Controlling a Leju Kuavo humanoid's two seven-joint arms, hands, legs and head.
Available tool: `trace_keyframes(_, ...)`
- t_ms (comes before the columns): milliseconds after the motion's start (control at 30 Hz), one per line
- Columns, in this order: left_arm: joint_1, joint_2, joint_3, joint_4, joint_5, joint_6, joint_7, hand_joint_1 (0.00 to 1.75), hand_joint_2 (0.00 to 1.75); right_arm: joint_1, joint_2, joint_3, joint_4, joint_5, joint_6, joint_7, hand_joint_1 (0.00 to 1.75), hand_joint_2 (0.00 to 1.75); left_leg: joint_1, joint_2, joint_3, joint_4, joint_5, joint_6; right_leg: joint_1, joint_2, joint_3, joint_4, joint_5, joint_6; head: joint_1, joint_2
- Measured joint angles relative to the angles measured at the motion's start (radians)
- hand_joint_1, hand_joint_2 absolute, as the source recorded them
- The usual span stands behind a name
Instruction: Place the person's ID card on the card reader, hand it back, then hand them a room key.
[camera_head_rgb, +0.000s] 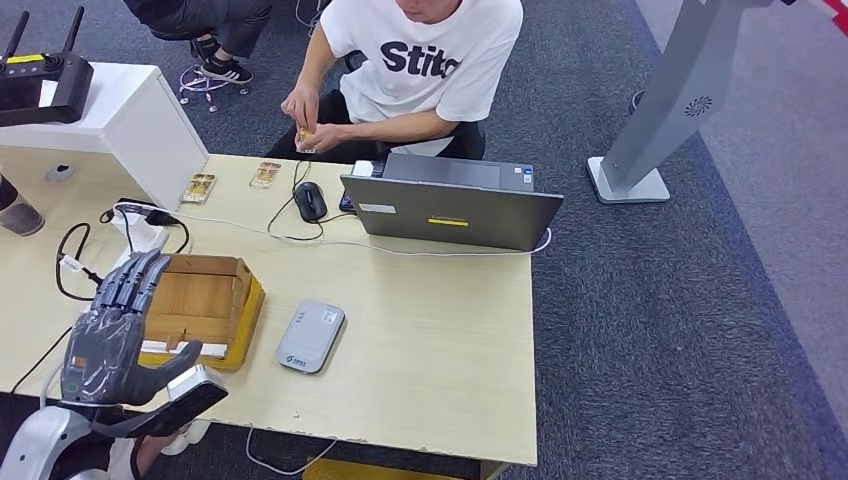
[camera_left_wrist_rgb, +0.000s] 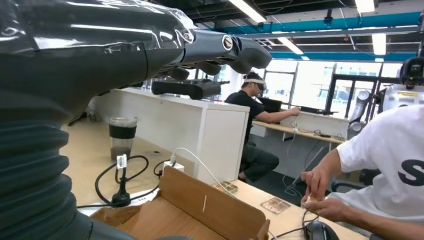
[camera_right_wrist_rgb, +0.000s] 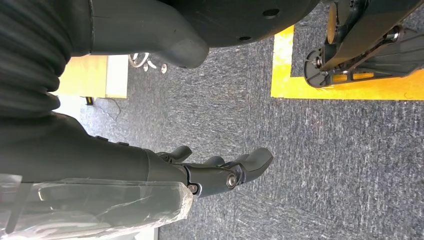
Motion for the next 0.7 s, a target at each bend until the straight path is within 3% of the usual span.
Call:
trace_keyframes(300,0.057,-0.036,0.045,-0.036,0.013,0.004,-0.007,0.0,1.75,0.0,0.003,-0.014,-0.001,0.011,0.002,0.003,0.0,1.75,0.0,0.0,0.0,0.0,0.0,0.0,0.0,0.0,0.0,0.0,0.0,0.0,0.0,0.0)
trace_keyframes(700,0.067,-0.055,0.058,-0.043,0.013,0.004,-0.009,0.0,1.75,-0.001,0.003,-0.018,-0.002,0.015,0.004,-0.003,0.0,1.75,0.0,-0.001,0.0,0.0,0.0,0.0,0.0,0.0,0.0,0.0,0.0,0.0,0.0,0.0)
